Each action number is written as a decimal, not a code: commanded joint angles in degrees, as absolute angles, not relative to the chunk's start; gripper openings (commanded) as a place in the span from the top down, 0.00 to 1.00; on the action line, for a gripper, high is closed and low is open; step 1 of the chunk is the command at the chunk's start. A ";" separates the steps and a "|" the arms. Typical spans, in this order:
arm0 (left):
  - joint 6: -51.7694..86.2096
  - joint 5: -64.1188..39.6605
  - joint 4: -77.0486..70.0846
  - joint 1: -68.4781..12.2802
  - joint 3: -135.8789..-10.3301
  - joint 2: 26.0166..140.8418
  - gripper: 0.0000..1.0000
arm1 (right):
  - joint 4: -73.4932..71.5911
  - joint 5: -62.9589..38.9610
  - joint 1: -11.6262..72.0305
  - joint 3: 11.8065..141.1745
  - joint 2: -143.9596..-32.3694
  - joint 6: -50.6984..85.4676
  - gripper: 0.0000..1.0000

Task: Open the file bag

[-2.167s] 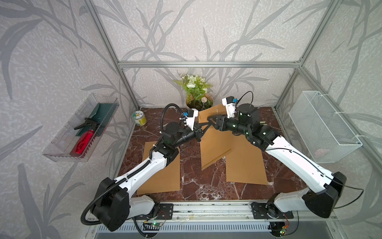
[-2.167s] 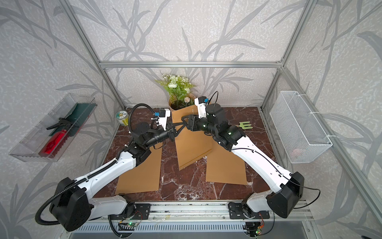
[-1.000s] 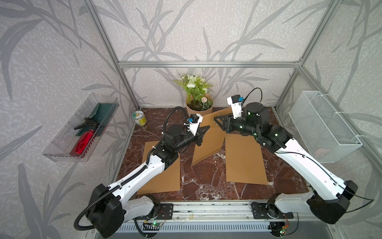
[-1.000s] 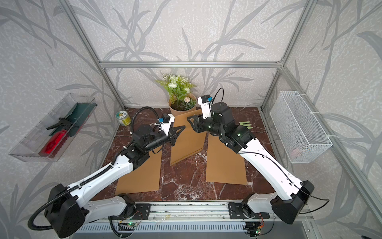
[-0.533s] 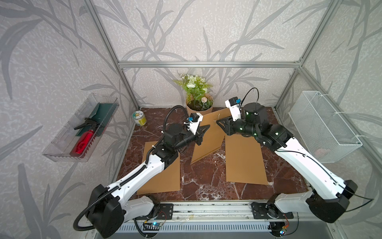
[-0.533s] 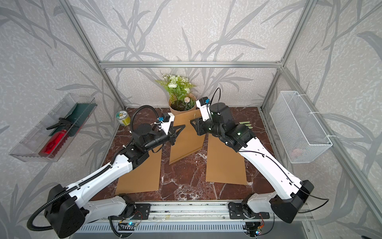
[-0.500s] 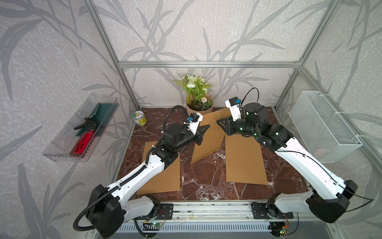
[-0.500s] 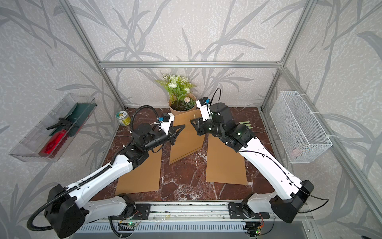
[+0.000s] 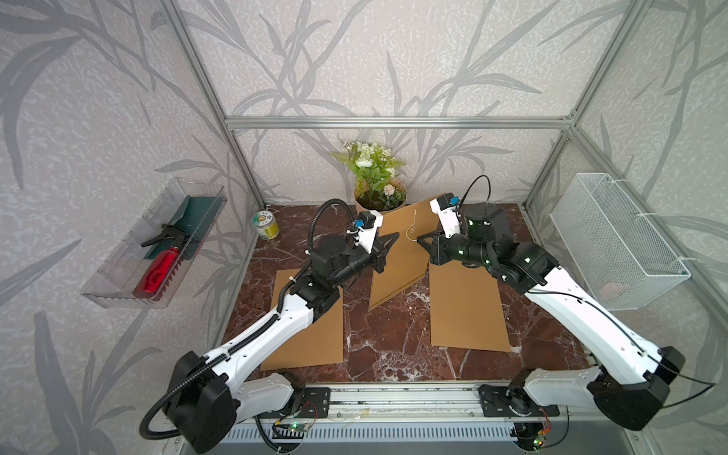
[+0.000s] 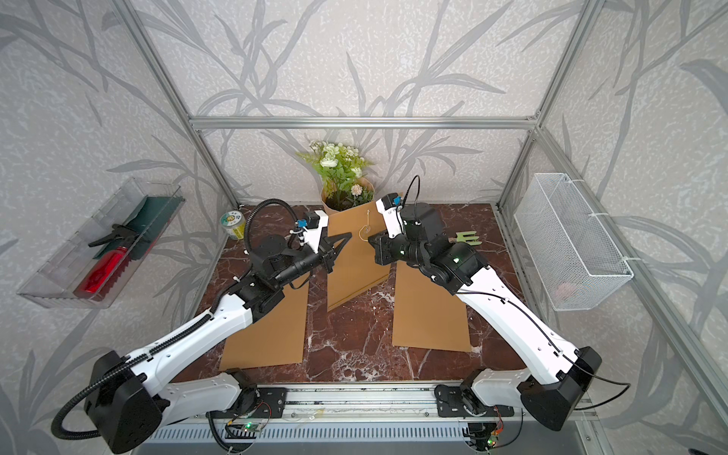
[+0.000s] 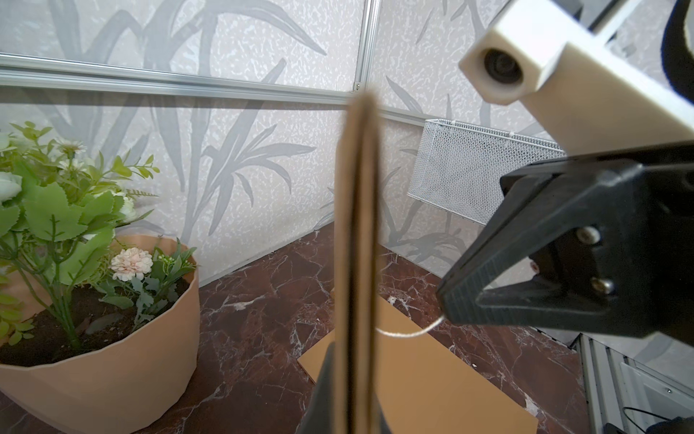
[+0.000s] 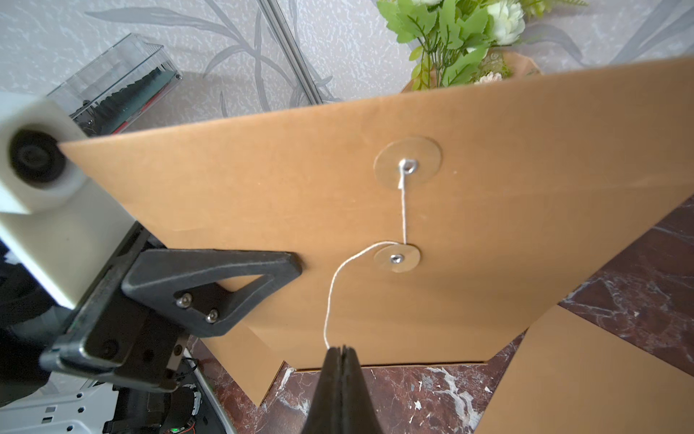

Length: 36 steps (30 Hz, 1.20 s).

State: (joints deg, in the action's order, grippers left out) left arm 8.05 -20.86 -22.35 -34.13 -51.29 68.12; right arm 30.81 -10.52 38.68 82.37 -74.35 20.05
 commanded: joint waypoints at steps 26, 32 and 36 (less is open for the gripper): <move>17.62 -18.78 -37.98 -34.26 -49.56 69.44 1.00 | 22.68 -11.27 38.50 74.37 -71.28 22.68 0.89; 14.79 -21.75 -34.86 -34.28 -50.98 69.00 1.00 | 22.41 -10.96 38.50 77.14 -71.21 18.48 0.75; 14.74 -23.65 -34.64 -34.26 -51.45 68.52 1.00 | 21.31 -10.87 38.50 79.20 -72.97 16.65 0.73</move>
State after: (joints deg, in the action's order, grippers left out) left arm 16.03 -21.19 -34.00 -34.13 -49.76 69.65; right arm 23.64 -11.40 38.68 76.82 -72.34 19.20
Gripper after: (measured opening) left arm 0.048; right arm 0.270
